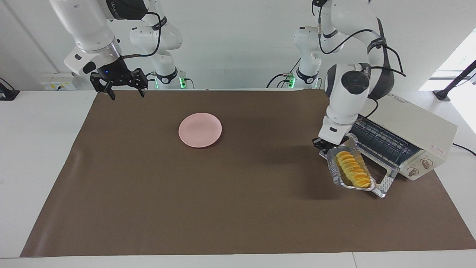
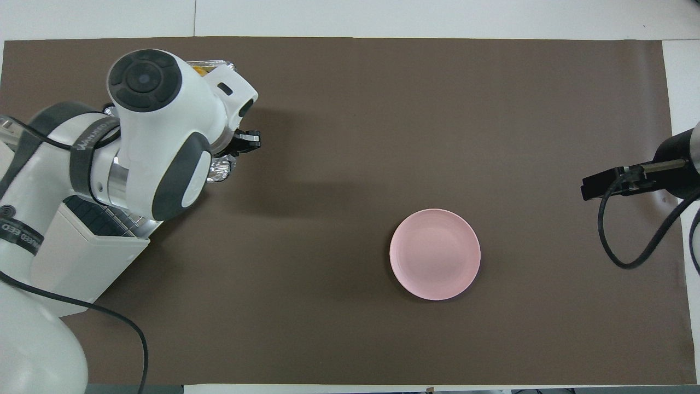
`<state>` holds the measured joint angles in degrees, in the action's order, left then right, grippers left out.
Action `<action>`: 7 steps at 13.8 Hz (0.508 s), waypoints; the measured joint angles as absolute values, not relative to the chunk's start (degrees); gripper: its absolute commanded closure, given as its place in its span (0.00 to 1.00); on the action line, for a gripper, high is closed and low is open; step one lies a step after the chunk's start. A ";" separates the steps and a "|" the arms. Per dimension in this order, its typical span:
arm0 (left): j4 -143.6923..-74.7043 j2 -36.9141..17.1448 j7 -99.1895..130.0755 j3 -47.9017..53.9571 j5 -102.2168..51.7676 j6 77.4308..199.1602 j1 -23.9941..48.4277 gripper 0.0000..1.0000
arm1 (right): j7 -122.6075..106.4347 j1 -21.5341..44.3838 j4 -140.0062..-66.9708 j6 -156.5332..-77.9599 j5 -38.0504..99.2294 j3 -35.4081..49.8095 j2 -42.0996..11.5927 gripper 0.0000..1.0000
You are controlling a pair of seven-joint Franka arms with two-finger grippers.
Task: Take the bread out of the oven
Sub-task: 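Carry the foil tray with the left gripper and set it on the table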
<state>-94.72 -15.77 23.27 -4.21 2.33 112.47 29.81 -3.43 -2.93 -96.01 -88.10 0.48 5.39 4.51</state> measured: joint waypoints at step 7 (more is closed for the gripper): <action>-94.88 -22.06 28.14 -4.08 1.60 111.56 44.78 1.00 | -3.43 -2.93 -96.01 -88.10 0.48 5.39 4.51 0.00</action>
<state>-94.88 -22.06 28.14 -4.08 1.60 111.56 44.78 -3.43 -2.93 -96.01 -88.10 0.48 5.39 4.51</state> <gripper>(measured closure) 0.982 0.000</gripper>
